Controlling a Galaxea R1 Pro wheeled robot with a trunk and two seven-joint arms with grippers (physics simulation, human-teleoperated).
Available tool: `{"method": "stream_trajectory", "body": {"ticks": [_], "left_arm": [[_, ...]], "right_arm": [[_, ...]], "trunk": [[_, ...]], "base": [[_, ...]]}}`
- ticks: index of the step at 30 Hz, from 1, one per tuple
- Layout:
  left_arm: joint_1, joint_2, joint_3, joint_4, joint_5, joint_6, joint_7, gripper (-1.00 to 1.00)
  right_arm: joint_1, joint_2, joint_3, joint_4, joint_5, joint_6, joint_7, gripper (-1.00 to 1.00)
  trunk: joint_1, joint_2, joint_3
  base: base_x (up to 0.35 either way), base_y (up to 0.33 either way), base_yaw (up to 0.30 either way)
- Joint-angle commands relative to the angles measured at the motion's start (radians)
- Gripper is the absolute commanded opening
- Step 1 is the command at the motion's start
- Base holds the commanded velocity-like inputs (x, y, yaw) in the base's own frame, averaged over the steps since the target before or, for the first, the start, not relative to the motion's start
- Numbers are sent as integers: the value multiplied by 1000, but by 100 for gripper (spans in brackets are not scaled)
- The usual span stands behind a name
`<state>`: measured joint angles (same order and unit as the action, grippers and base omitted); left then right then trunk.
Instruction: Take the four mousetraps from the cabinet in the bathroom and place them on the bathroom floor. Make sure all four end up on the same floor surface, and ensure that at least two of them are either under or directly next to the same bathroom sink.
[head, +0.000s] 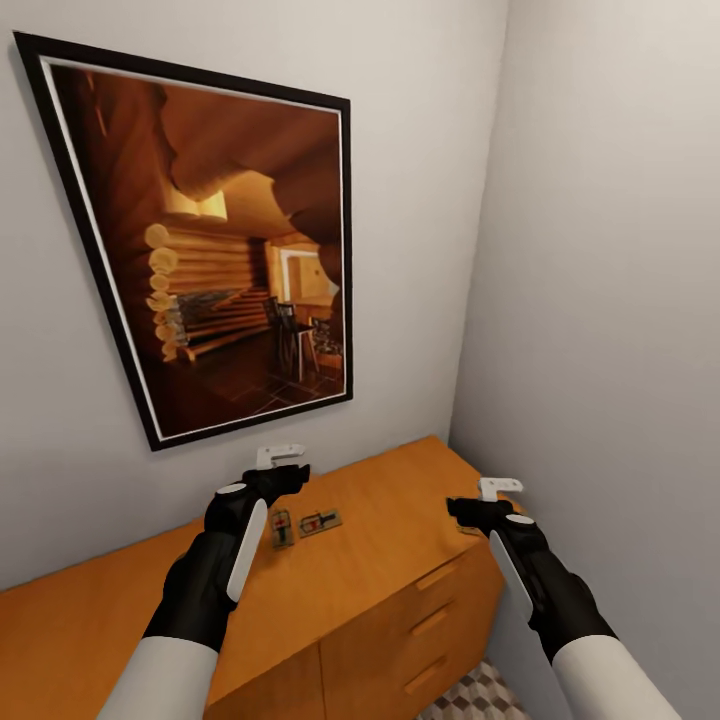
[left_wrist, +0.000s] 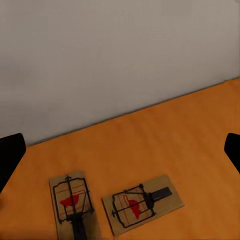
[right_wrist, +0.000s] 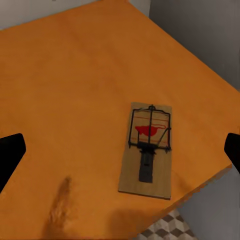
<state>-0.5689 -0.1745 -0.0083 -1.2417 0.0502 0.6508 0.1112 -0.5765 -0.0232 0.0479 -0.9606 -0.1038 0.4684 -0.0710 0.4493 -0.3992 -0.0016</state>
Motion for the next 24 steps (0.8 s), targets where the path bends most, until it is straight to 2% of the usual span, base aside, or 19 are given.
{"method": "stream_trajectory", "body": {"ticks": [1,24], "left_arm": [[0,0,-1,-1,5,4,7,100],[0,0,-1,-1,5,4,7,100]], "right_arm": [[0,-1,4,-1,-10,4,-7,100],[0,-1,6,-1,-11,6,-8,100]], "trunk": [[1,-1,0],[1,-1,0]], "base": [[117,106,0],[16,14,0]]}}
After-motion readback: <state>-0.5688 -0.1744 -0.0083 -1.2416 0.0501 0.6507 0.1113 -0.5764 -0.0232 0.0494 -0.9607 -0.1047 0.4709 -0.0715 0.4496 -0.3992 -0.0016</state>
